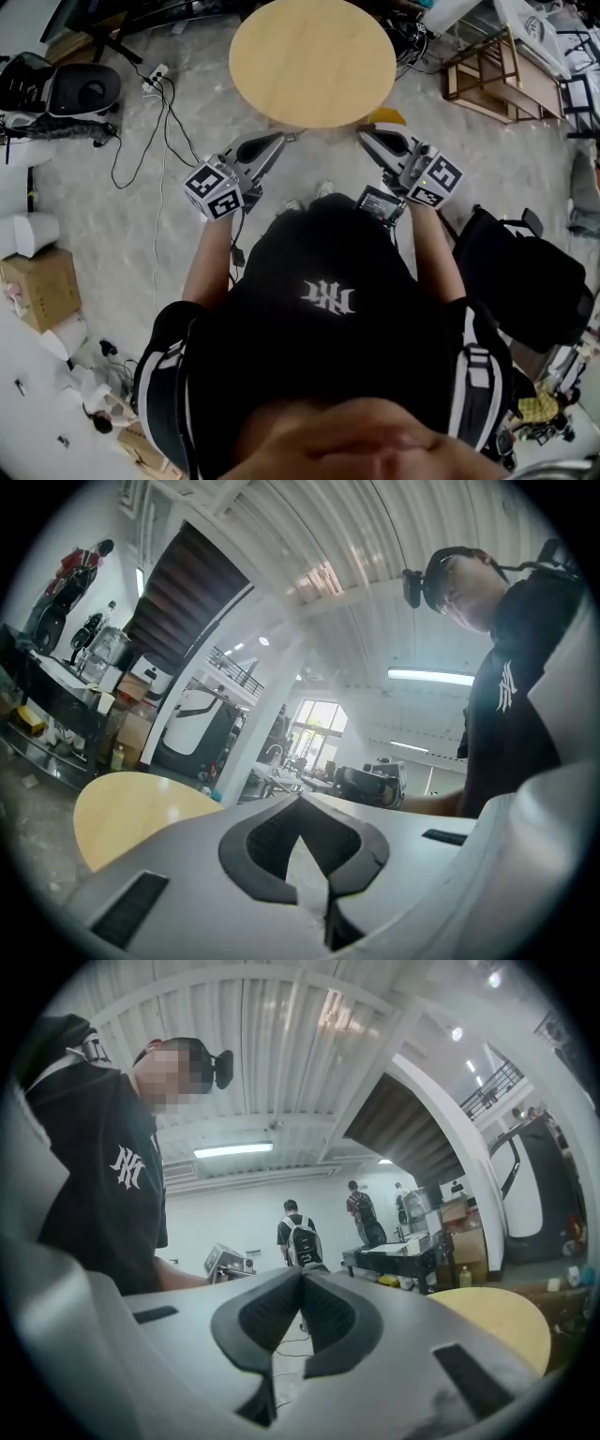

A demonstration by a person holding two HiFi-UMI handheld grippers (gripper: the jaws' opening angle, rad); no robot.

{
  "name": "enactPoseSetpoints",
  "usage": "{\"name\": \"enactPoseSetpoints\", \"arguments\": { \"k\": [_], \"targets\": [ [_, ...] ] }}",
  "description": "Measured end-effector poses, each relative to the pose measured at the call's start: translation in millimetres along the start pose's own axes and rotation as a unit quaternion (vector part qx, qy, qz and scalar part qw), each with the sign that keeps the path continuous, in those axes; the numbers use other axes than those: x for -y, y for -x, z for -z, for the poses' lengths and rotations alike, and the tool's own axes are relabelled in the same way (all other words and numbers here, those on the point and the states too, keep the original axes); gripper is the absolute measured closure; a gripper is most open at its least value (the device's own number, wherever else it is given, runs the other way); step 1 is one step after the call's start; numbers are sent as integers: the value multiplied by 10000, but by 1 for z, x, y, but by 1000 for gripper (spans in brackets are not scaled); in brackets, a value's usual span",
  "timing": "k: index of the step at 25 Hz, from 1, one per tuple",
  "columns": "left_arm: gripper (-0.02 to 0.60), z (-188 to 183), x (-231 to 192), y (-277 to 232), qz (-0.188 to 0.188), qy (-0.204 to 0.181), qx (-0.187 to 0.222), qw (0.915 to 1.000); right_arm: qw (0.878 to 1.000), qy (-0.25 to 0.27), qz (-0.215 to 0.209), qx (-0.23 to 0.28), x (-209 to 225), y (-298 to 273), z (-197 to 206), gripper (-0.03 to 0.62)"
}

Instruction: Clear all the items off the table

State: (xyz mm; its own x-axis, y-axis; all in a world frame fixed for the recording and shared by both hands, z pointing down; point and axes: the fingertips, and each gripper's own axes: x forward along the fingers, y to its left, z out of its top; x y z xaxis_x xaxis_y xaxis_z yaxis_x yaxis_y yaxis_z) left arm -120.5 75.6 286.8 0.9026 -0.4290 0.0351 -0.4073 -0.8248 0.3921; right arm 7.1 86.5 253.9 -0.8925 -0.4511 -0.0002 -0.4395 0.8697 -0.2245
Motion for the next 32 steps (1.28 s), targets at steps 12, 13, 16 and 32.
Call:
{"name": "enactPoseSetpoints", "arguments": {
  "k": [12, 13, 16, 32],
  "targets": [
    [569, 13, -3, -44, -264, -58, -424, 9987, 9991, 23, -417, -29, 27, -3, 13, 591],
    [569, 13, -7, -46, -232, -25, -471, 9986, 9992, -38, -394, -36, 31, -7, 14, 591],
    [569, 21, -21, -52, -18, 139, -607, 9981, 9989, -148, -426, -161, 35, -23, 26, 591],
    [569, 58, 23, -20, 931, 255, -1023, 9901, 9998, -103, 98, -160, -19, -22, 44, 591]
  ]
}}
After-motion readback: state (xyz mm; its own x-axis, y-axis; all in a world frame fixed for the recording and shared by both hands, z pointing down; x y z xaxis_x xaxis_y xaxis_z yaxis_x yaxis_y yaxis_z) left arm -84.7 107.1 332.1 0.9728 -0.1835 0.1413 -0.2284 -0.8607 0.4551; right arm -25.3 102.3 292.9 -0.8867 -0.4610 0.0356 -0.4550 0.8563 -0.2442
